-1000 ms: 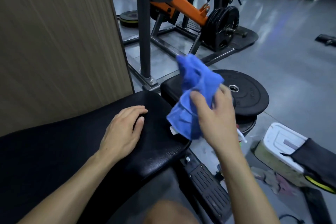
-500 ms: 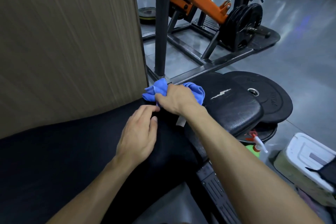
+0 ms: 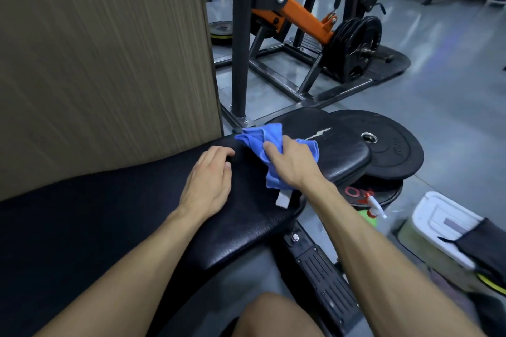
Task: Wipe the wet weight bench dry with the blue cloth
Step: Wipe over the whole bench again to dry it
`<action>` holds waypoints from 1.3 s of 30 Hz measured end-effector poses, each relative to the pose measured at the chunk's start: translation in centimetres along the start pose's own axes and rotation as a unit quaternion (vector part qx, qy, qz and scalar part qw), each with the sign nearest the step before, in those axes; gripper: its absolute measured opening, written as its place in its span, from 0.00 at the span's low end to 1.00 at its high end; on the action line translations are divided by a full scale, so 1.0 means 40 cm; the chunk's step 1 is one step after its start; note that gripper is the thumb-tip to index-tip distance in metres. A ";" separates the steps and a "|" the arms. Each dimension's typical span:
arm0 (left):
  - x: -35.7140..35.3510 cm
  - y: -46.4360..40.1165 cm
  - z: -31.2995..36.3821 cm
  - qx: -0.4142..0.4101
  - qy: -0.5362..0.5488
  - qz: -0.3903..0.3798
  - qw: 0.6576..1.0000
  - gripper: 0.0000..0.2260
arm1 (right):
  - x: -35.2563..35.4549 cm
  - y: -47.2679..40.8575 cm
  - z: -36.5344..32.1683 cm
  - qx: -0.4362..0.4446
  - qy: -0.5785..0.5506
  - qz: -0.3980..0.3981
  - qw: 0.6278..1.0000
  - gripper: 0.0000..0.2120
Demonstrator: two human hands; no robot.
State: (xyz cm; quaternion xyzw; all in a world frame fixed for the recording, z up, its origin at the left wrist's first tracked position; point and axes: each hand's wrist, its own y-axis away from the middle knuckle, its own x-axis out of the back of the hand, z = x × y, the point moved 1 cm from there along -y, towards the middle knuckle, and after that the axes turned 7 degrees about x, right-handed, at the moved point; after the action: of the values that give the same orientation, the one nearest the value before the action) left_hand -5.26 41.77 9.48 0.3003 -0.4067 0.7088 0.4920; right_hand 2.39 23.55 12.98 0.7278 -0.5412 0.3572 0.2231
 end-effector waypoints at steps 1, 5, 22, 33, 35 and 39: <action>0.000 0.002 0.003 0.001 -0.009 -0.001 1.000 0.11 | 0.005 0.036 0.013 -0.004 -0.006 0.010 1.000 0.17; -0.003 0.007 0.011 -0.003 -0.036 -0.005 0.999 0.11 | 0.013 0.172 0.045 -0.003 -0.016 0.058 0.998 0.16; -0.022 0.002 0.020 -0.035 -0.078 -0.006 0.996 0.14 | -0.015 0.037 -0.003 0.032 0.128 0.041 0.990 0.14; -0.018 -0.005 0.021 -0.026 -0.099 -0.014 0.995 0.16 | -0.062 -0.031 0.004 0.056 0.107 0.052 0.991 0.16; -0.016 -0.005 0.023 -0.021 -0.097 -0.018 0.995 0.15 | -0.056 0.029 0.005 0.060 0.054 0.073 0.994 0.16; -0.015 -0.003 0.030 -0.025 -0.103 -0.022 0.994 0.15 | -0.035 0.194 0.041 0.049 -0.024 0.130 0.990 0.14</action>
State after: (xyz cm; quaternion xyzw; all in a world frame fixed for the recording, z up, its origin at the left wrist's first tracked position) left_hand -4.90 40.47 9.61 0.3680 -0.4663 0.6527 0.4702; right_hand -4.72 20.83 10.39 0.6696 -0.6184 0.3917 0.1254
